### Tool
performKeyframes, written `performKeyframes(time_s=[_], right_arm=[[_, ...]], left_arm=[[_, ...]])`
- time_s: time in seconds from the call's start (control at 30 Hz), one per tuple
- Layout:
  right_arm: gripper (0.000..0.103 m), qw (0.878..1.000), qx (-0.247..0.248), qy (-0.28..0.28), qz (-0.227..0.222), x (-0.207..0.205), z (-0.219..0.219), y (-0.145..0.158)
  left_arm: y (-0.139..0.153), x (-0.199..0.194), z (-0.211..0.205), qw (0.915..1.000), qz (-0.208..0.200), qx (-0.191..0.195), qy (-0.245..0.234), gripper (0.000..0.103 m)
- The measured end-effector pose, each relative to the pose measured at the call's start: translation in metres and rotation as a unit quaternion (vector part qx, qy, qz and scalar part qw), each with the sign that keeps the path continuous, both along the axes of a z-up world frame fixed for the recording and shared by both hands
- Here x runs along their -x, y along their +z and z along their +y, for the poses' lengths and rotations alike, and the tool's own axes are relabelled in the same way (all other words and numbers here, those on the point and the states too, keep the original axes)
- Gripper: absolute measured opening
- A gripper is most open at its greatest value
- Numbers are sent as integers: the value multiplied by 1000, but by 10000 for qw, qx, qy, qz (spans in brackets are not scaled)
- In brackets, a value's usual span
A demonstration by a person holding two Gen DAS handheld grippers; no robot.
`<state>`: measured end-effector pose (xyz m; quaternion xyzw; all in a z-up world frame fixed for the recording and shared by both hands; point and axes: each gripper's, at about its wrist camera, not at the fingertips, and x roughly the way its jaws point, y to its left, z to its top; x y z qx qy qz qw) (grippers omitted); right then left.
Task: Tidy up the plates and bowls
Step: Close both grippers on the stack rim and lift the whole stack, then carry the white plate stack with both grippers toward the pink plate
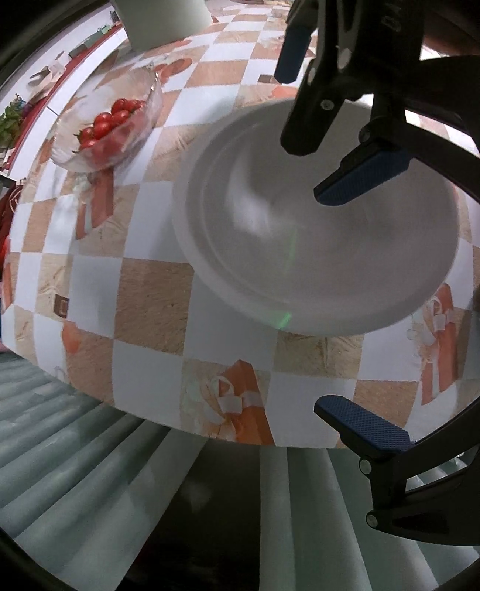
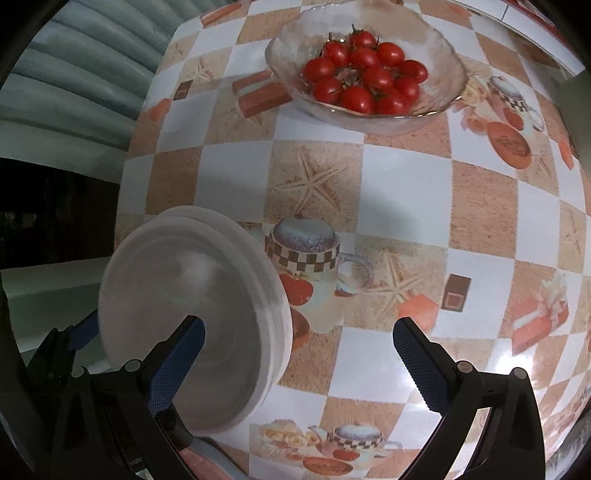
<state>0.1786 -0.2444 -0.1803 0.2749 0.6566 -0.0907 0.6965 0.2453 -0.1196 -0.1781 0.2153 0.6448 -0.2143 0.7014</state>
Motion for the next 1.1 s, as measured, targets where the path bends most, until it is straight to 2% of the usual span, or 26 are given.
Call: performKeyframes(time_s=[0.37,0.4,0.43,0.57,0.63,0.7,0.73,1.1], right_arm=[[103,9995,-92,303,60,-18,14,-17],[100,9995,-101,309,55,-19,15,-17],[93,9994,-151,315,46,-19,14,-17],[80,9990,-295,333,-19,-22,15,-16],[51,9986,-397,351,32,-23,17,-17],[38,9973,-639,357,2,-21,19,-18],[36,9972,-650,357,-5,-20,18,-16],[36,9977,-560,358,-143,3,8,2]], left_arm=[[-10,-3,-4,9998,146,154,-45,99],[-10,-4,-6,9996,184,186,-40,99],[-11,-5,-7,9995,223,214,-41,98],[-11,-3,-7,9989,335,321,-51,92],[-11,2,-10,9982,453,391,-99,88],[-12,9,-14,9973,548,447,-183,80],[-11,12,-16,9973,538,453,-230,78],[5,38,-20,9973,403,548,-289,77]])
